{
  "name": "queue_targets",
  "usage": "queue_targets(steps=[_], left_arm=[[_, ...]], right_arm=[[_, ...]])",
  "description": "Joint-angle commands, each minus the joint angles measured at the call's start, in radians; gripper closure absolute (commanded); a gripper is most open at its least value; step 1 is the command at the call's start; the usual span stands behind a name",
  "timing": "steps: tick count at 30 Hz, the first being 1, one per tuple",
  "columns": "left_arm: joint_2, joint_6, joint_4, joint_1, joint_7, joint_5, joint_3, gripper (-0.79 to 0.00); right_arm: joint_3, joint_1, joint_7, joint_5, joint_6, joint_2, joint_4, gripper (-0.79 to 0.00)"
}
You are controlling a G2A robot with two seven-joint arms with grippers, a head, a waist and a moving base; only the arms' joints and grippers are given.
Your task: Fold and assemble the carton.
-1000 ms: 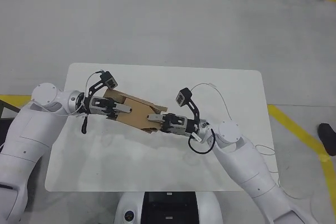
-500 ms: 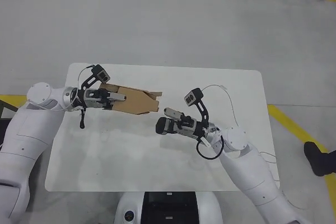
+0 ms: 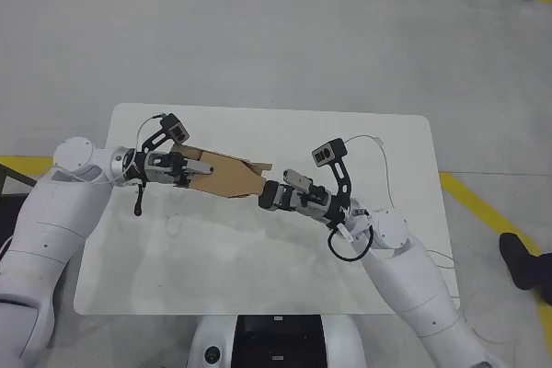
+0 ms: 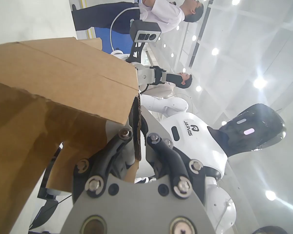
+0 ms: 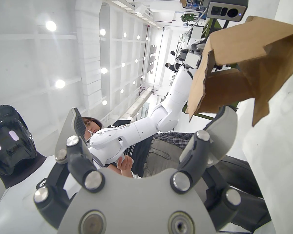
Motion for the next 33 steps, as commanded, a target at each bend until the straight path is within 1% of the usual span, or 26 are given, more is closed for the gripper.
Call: queue_targets(steps=[1,5,15,24,33], left_arm=[[-0.003,0.005,-0.006,0.002,0.0,0.007,0.005,0.0],[-0.008,0.014,-0.007,0.0,0.0,0.017,0.009,0.0],[-0.022,0.022,0.011,-0.008,0.009,-0.013,0.004,0.0],[-0.038,0.012,0.021,-0.012,0.037,-0.038,-0.01,0.0],[-0.047,0.004,0.02,-0.005,0.056,-0.04,-0.029,0.0]], right_arm=[[-0.008,0.011,0.003,0.018,-0.01,-0.004,0.016,-0.785],[-0.021,0.026,0.019,0.044,-0.028,-0.01,0.034,-0.785],[-0.048,0.04,0.043,0.097,-0.028,-0.023,0.062,-0.785],[-0.075,0.033,0.053,0.105,-0.013,-0.031,0.053,-0.785],[-0.12,0.051,0.031,0.1,-0.01,-0.048,0.061,-0.785]])
